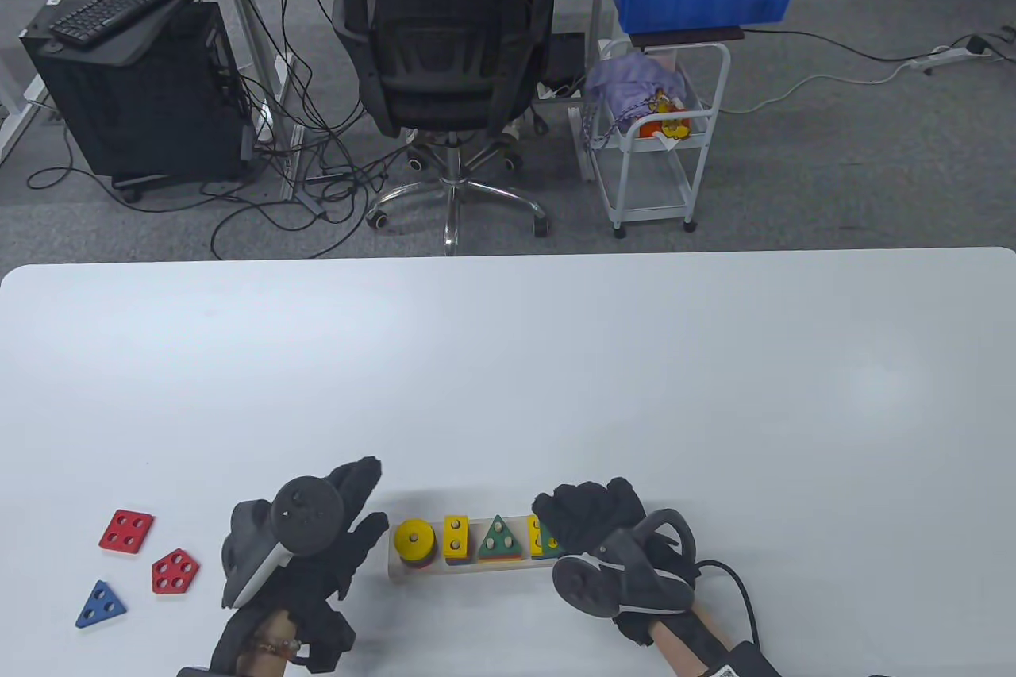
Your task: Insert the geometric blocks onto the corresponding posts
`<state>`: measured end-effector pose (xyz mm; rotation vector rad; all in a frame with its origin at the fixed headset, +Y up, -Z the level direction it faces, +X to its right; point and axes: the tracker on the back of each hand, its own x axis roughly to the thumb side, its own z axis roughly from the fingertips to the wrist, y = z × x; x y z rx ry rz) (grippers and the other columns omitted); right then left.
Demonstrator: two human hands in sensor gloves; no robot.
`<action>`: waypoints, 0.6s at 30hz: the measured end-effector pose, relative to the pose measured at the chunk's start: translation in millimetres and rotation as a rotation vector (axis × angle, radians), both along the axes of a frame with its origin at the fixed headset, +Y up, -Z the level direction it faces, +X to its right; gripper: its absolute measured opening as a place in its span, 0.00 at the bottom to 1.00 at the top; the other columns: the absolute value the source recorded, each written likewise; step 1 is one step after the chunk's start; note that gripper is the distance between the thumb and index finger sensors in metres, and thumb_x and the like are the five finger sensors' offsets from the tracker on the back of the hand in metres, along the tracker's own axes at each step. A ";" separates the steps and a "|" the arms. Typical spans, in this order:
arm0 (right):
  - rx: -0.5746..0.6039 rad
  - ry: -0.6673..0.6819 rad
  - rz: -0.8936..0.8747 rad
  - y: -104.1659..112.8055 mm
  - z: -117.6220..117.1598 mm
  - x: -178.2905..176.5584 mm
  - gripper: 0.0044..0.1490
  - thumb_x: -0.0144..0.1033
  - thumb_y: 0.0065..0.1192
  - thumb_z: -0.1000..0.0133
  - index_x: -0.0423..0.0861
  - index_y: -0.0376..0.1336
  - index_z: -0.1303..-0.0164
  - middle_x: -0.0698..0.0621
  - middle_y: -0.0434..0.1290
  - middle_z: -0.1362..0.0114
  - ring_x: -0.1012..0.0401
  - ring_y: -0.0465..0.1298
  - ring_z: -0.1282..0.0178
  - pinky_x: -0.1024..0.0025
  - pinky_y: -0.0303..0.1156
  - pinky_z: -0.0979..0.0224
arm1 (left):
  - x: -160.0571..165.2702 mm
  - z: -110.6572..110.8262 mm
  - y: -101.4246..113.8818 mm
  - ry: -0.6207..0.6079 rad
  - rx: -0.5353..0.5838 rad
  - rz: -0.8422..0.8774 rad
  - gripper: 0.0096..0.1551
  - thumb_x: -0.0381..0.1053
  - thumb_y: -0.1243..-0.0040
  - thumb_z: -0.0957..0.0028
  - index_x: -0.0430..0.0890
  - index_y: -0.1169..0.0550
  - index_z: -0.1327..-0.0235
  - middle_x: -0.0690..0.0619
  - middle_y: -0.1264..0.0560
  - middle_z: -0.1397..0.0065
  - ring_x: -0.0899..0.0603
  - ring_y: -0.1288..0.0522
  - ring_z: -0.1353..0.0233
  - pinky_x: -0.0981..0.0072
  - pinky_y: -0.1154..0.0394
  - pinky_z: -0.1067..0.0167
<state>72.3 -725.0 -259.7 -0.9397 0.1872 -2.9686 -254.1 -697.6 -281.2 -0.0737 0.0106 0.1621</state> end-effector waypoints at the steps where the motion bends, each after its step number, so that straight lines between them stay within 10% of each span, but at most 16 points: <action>1: -0.003 -0.009 -0.002 -0.9 -1.9 0.3 0.44 0.41 0.69 0.54 0.44 0.57 0.27 0.40 0.66 0.25 0.40 0.69 0.28 0.28 0.60 0.30 | -3.3 -1.3 -1.6 0.026 0.018 -0.094 0.41 0.67 0.45 0.56 0.65 0.38 0.26 0.61 0.37 0.16 0.48 0.36 0.16 0.42 0.43 0.20; 18: -0.084 -0.076 -0.031 3.8 -17.0 8.4 0.46 0.49 0.65 0.53 0.47 0.54 0.25 0.40 0.61 0.21 0.40 0.65 0.24 0.29 0.60 0.30 | -41.4 -7.8 -7.6 0.166 -0.018 -0.116 0.39 0.67 0.45 0.57 0.67 0.37 0.27 0.62 0.36 0.17 0.49 0.35 0.17 0.43 0.42 0.20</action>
